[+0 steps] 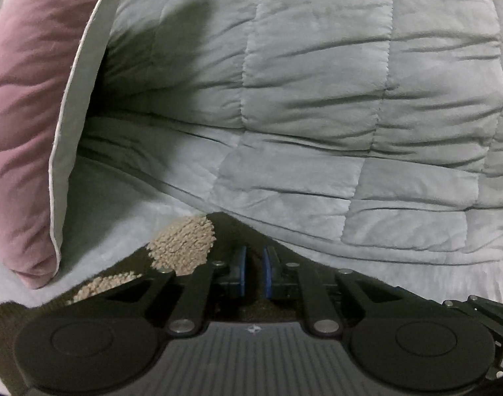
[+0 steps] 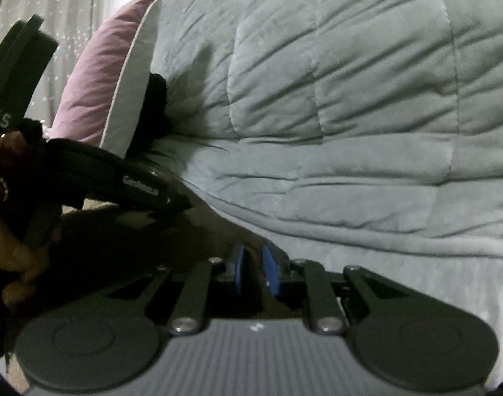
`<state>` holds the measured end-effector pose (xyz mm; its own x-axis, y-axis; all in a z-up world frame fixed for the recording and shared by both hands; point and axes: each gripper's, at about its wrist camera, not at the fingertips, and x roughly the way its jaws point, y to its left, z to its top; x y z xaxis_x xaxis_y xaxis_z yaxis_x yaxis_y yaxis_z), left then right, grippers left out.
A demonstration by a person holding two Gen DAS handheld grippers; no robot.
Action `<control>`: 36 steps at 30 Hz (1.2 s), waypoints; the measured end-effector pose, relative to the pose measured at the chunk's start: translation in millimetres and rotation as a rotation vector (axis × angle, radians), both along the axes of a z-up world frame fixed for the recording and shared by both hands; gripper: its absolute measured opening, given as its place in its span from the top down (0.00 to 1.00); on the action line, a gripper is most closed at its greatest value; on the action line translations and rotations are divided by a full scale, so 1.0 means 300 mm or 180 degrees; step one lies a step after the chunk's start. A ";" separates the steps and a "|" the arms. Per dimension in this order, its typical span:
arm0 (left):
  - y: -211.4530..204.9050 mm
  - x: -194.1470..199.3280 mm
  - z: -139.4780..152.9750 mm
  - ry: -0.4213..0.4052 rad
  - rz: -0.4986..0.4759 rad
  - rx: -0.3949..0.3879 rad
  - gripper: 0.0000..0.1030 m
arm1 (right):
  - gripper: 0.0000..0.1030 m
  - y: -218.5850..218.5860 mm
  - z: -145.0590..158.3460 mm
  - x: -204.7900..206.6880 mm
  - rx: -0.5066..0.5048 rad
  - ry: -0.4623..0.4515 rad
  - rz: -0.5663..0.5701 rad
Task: Fold clothes
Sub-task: 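Lower the sweater bundle onto the grey quilt and open both grippers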
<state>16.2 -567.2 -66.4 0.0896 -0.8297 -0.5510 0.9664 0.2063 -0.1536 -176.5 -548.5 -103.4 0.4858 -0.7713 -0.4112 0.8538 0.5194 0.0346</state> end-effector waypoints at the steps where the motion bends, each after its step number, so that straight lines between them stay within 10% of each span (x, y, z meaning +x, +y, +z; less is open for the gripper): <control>1: 0.003 -0.001 0.003 -0.0005 -0.0003 -0.0005 0.88 | 0.86 0.001 0.004 0.002 -0.0002 0.0008 -0.0006; 16: 0.163 -0.070 0.201 -0.0033 0.0303 0.0137 0.66 | 0.64 0.045 0.247 -0.032 0.0192 -0.0179 0.0220; 29: 0.348 -0.157 0.276 0.0094 0.0695 0.0757 0.59 | 0.40 0.149 0.408 -0.072 0.0818 -0.0064 0.0325; 36: 0.420 -0.169 0.281 0.0223 0.0947 0.0976 0.37 | 0.18 0.195 0.440 -0.092 0.1027 -0.0052 0.0177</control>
<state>-34.6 -441.1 17.8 0.2537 -0.5703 -0.7813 0.8474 0.5205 -0.1048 -204.2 -490.1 28.5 0.5321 -0.5746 -0.6218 0.8224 0.5252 0.2185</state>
